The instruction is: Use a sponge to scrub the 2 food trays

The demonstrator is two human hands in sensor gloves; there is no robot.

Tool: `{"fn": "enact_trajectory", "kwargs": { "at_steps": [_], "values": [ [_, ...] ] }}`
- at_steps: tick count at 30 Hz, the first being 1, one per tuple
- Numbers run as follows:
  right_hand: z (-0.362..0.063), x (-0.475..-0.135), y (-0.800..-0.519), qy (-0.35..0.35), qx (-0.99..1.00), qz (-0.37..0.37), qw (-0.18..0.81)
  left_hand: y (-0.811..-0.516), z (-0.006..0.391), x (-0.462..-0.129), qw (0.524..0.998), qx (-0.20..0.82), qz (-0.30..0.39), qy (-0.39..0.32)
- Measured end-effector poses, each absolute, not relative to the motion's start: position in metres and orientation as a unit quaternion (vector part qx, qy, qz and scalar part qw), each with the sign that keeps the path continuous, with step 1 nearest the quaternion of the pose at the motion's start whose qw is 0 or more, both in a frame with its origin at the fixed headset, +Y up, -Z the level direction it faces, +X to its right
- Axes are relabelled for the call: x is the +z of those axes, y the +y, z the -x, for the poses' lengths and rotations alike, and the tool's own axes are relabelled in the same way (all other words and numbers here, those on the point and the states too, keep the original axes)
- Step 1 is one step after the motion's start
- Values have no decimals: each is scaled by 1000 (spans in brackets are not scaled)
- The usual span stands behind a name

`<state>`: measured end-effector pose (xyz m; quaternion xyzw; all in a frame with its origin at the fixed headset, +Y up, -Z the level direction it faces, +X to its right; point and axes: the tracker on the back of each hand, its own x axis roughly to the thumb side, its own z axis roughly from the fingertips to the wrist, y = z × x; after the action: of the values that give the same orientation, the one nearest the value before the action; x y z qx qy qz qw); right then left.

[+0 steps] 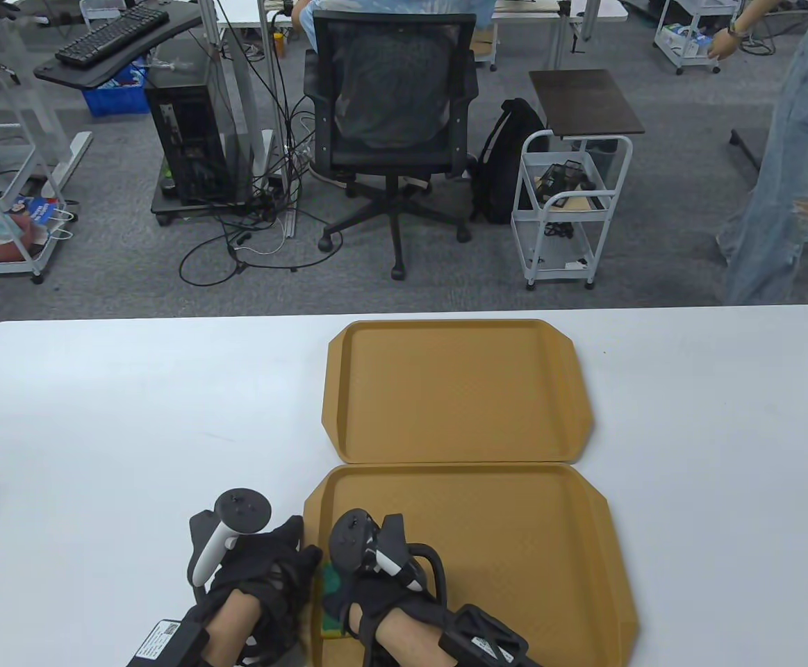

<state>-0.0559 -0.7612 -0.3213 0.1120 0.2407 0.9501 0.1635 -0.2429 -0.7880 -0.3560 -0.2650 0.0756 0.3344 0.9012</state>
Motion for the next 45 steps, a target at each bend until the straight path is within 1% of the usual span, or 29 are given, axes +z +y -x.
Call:
{"fn": "enact_trajectory", "kwargs": {
  "at_steps": [7, 9, 13, 16, 22, 31, 45],
  "values": [
    [66, -296, -763, 237, 953, -124, 145, -788, 243, -356, 902, 332, 264, 75],
    [67, -295, -763, 230, 955, -127, 135, -788, 243, -357, 903, 330, 265, 75],
    [62, -299, -764, 244, 951, -122, 146, -788, 243, -357, 904, 329, 264, 75],
    [54, -301, -764, 254, 947, -120, 155, -788, 243, -357, 904, 329, 264, 75],
    [34, -299, -761, 248, 951, -117, 142, -788, 242, -357, 904, 329, 264, 75],
    [-15, -299, -758, 244, 957, -92, 127, -788, 242, -356, 904, 328, 263, 76],
    [-114, -296, -751, 242, 966, -16, 87, -788, 242, -357, 904, 327, 264, 76]
  ]
}}
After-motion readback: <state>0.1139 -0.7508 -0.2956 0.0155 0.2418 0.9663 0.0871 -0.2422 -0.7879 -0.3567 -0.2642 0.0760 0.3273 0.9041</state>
